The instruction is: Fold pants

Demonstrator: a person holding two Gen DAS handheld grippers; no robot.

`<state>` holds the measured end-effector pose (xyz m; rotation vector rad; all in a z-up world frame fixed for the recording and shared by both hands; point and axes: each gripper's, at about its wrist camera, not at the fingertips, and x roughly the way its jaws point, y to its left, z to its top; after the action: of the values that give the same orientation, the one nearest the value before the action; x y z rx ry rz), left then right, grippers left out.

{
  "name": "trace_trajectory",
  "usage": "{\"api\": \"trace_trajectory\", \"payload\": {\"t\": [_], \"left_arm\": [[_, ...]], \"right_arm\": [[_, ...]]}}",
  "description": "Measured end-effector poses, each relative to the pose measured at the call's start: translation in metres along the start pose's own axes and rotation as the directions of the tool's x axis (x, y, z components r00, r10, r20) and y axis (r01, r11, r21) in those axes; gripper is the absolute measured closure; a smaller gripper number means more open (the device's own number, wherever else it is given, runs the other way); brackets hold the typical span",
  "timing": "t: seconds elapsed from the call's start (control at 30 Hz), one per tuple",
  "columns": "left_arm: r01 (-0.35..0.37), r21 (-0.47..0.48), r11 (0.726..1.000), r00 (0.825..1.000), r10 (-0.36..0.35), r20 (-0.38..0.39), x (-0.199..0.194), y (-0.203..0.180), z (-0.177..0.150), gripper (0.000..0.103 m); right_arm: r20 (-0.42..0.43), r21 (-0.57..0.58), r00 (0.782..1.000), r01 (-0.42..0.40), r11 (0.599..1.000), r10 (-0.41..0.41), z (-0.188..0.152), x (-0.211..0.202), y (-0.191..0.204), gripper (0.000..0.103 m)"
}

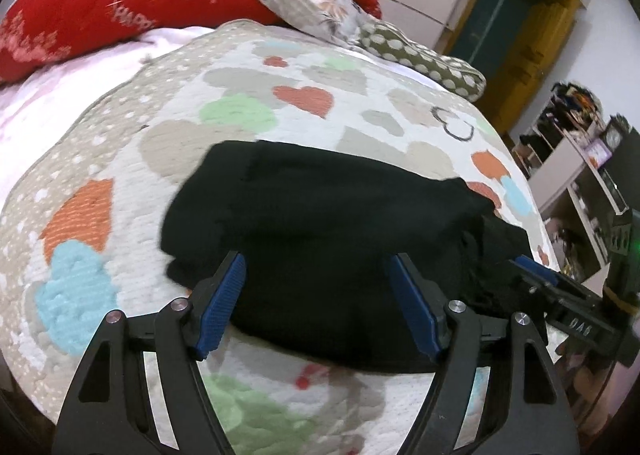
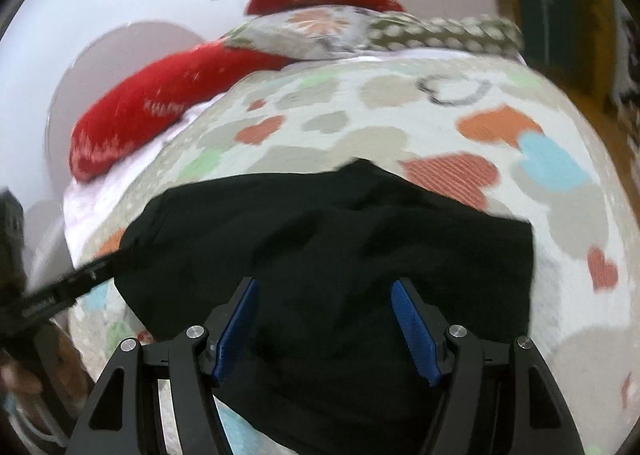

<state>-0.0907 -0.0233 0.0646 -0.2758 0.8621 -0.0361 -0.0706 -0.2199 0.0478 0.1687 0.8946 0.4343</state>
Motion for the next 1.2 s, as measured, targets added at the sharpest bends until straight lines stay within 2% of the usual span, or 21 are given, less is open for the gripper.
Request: {"api": "trace_trajectory", "payload": {"t": [0.13, 0.17, 0.23, 0.37, 0.5, 0.6, 0.7, 0.8, 0.9, 0.97, 1.03, 1.1, 1.2], "left_arm": [[0.01, 0.03, 1.0, 1.0, -0.009, -0.029, 0.011, -0.015, -0.001, 0.028], [0.008, 0.038, 0.999, 1.0, -0.007, -0.03, 0.012, -0.018, -0.001, 0.028], [0.011, 0.058, 0.998, 0.999, -0.009, -0.035, 0.016, -0.026, 0.0, 0.028], [0.033, 0.114, 0.993, 0.998, -0.027, -0.048, 0.021, -0.048, -0.001, 0.028], [0.046, 0.151, 0.988, 0.997, -0.036, -0.07, 0.027, -0.064, -0.005, 0.028], [0.047, 0.173, 0.984, 0.996, -0.033, -0.079, 0.03, -0.07, -0.006, 0.028], [0.043, 0.177, 0.983, 0.997, -0.031, -0.074, 0.031, -0.069, -0.006, 0.028], [0.041, 0.15, 0.988, 0.996, -0.029, -0.08, 0.031, -0.059, -0.005, 0.028], [0.027, 0.12, 0.992, 0.997, -0.017, -0.081, 0.03, -0.049, -0.004, 0.028], [0.012, 0.108, 0.994, 0.997, -0.004, -0.079, 0.028, -0.045, -0.004, 0.028], [0.003, 0.093, 0.996, 0.997, 0.004, -0.08, 0.025, -0.039, -0.004, 0.028], [-0.003, 0.083, 0.997, 0.997, 0.009, -0.071, 0.02, -0.034, -0.005, 0.028], [-0.018, 0.076, 0.997, 0.999, 0.022, -0.046, 0.011, -0.028, -0.003, 0.028]], "right_arm": [[0.036, 0.069, 0.999, -0.005, 0.998, 0.002, 0.0, -0.004, -0.021, 0.037], [0.048, 0.069, 0.999, -0.004, 0.998, 0.001, 0.002, -0.004, -0.021, 0.041], [0.045, 0.033, 0.999, 0.002, 0.999, -0.004, 0.008, 0.002, -0.017, 0.043], [0.004, -0.065, 0.994, 0.111, 0.992, -0.111, 0.025, 0.033, -0.01, 0.044], [-0.018, -0.09, 0.989, 0.142, 0.986, -0.144, 0.042, 0.061, -0.013, 0.044], [-0.016, -0.071, 0.992, 0.12, 0.99, -0.122, 0.044, 0.055, -0.015, 0.044], [0.023, -0.031, 0.994, 0.11, 0.993, -0.11, 0.037, 0.025, -0.019, 0.044], [0.014, -0.052, 0.992, 0.122, 0.991, -0.121, 0.019, 0.006, -0.011, 0.044], [-0.053, -0.138, 0.985, 0.154, 0.978, -0.163, -0.004, 0.018, 0.003, 0.044], [-0.025, -0.189, 0.978, 0.197, 0.962, -0.205, -0.012, 0.024, 0.011, 0.044], [-0.027, -0.183, 0.98, 0.189, 0.965, -0.197, -0.004, 0.02, 0.013, 0.044], [0.008, -0.176, 0.986, 0.163, 0.971, -0.164, 0.007, 0.012, 0.016, 0.044], [0.028, -0.197, 0.98, 0.199, 0.96, -0.198, 0.018, 0.015, 0.022, 0.044]]}}
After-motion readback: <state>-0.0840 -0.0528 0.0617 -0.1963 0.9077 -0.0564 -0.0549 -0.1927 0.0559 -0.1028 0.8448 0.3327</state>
